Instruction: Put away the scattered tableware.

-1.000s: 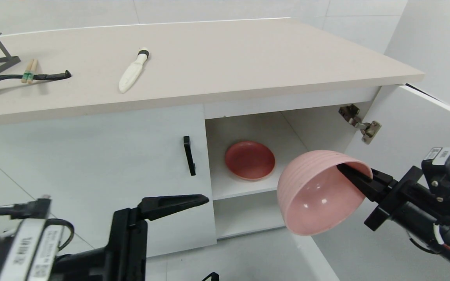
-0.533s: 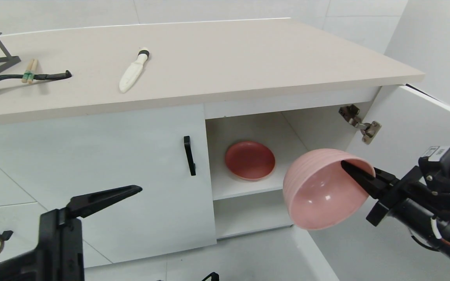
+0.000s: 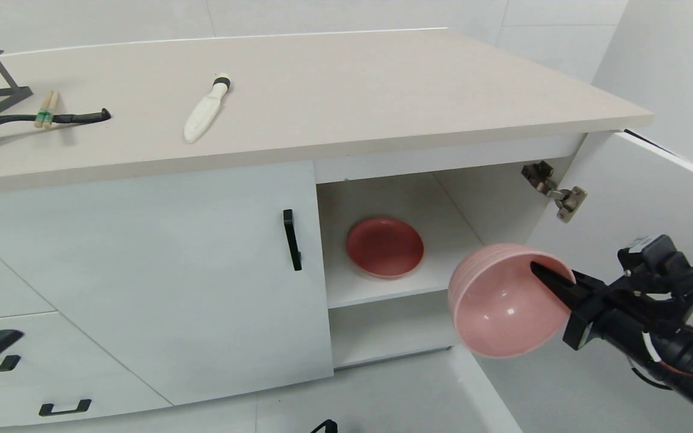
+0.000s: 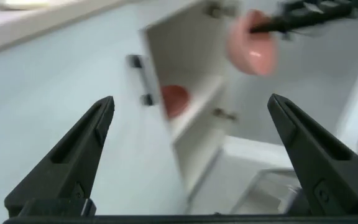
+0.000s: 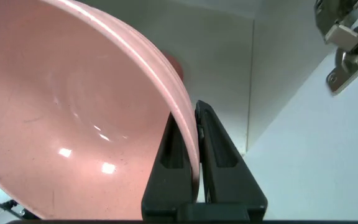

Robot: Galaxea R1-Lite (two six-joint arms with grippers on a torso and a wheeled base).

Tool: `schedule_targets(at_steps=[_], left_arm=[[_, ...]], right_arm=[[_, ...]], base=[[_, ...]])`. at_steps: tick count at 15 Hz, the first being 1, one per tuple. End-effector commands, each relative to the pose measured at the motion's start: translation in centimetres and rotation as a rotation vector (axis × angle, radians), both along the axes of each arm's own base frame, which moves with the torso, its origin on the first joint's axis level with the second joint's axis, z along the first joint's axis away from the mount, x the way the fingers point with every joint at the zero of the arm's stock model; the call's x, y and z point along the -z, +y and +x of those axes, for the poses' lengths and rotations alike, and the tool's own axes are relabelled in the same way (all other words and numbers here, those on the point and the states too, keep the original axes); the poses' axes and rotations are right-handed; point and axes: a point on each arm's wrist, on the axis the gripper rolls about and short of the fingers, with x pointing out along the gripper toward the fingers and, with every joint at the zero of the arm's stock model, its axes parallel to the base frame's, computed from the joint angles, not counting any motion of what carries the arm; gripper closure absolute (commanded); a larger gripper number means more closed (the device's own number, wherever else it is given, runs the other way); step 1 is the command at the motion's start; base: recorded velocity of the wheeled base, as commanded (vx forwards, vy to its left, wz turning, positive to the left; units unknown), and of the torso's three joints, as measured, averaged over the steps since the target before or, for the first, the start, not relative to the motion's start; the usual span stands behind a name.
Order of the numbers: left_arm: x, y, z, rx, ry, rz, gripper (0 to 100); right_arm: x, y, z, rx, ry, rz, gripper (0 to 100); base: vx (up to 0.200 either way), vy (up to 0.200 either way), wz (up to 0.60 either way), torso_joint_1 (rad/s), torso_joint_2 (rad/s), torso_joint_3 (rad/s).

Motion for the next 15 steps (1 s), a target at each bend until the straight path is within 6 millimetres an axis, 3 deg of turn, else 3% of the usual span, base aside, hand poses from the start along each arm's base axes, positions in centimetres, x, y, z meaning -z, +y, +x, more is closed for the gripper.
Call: schedule_targets(at_steps=[1, 6, 7, 8, 9, 11, 13, 15], left_arm=[[-0.3, 1.2, -2.1, -0.161, -0.069, -0.067, 0], [2.2, 1.5, -2.7, -0.443, 0.013, -0.112, 0], [3.9, 1.5, -2.8, -0.465, 0.034, -0.096, 0], [4.2, 1.5, -3.0, -0.462, 0.042, -0.100, 0], [5.3, 1.6, -3.2, -0.487, 0.108, -0.087, 0], [7.3, 1.7, -3.6, -0.599, 0.234, -0.024, 0], [7.5, 1.7, -3.7, -0.644, 0.232, -0.033, 0], [7.5, 1.7, -3.9, -0.639, 0.228, -0.053, 0]], right_arm=[[0.1, -0.3, 0.1, 0.013, 0.006, -0.003, 100], [1.0, 0.3, 0.5, -0.008, 0.046, -0.014, 100], [2.1, 1.2, 1.7, -0.029, 0.084, -0.027, 100], [2.4, 1.6, 2.3, -0.035, 0.087, -0.029, 100], [2.2, 2.4, 4.3, -0.038, 0.048, -0.014, 100], [2.8, 3.0, 5.2, -0.051, 0.058, -0.018, 100], [3.1, 5.1, 5.7, -0.105, 0.071, 0.029, 100], [2.9, 5.8, 7.4, -0.084, 0.046, 0.070, 100]], base=[[0.000, 0.000, 0.00, 0.000, 0.00, 0.000], [0.000, 0.000, 0.00, 0.000, 0.00, 0.000], [0.000, 0.000, 0.00, 0.000, 0.00, 0.000], [0.000, 0.000, 0.00, 0.000, 0.00, 0.000], [0.000, 0.000, 0.00, 0.000, 0.00, 0.000], [0.000, 0.000, 0.00, 0.000, 0.00, 0.000], [0.000, 0.000, 0.00, 0.000, 0.00, 0.000], [0.000, 0.000, 0.00, 0.000, 0.00, 0.000]])
